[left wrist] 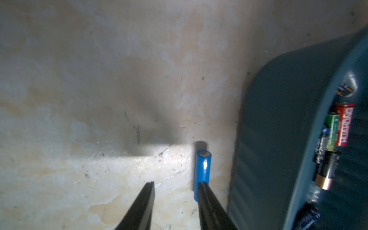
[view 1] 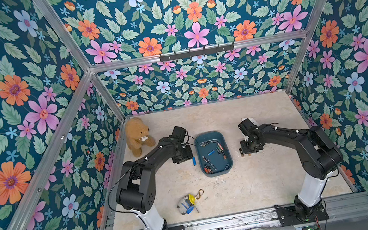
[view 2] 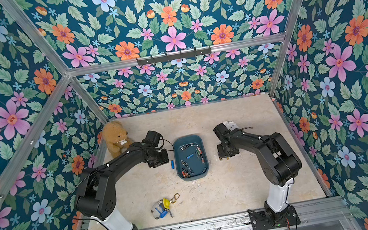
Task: Take the batteries out of the storage box
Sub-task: Place the battery at the center of the board.
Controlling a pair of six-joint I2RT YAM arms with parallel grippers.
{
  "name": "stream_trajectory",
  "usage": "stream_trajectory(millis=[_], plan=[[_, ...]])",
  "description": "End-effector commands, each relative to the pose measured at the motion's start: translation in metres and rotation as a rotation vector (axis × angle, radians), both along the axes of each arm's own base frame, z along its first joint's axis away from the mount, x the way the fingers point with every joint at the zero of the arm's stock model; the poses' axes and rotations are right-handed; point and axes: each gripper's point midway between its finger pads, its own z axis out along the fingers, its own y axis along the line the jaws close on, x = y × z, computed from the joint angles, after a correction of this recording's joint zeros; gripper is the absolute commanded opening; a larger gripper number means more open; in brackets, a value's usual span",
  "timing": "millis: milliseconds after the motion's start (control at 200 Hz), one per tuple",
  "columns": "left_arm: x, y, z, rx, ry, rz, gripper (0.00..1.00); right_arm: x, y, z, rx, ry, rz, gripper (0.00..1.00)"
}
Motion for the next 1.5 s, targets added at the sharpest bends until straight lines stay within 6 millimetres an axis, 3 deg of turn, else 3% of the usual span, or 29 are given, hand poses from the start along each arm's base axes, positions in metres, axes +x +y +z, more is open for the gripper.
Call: stream_trajectory(millis=[0, 370, 845, 1025, 1225, 1495], plan=[[-0.002, 0.002, 0.001, 0.011, 0.005, -0.002, 0.42, 0.001, -0.001, 0.006, -0.006, -0.009, 0.001, 0.24], [0.006, 0.003, 0.016, 0.02, -0.027, 0.001, 0.43, 0.007, 0.001, 0.024, 0.004, -0.041, -0.002, 0.25], [0.036, -0.018, 0.084, 0.014, -0.169, -0.037, 0.45, 0.011, 0.002, 0.033, 0.011, -0.062, -0.005, 0.25], [0.036, -0.04, 0.087, 0.03, -0.177, -0.081, 0.46, 0.012, 0.003, 0.035, 0.015, -0.063, -0.009, 0.25], [0.032, -0.078, 0.082, 0.052, -0.192, -0.188, 0.46, 0.012, 0.003, 0.036, 0.012, -0.063, -0.006, 0.25], [0.03, -0.109, 0.053, 0.06, -0.144, -0.261, 0.46, 0.012, 0.003, 0.037, 0.018, -0.064, -0.009, 0.25]])
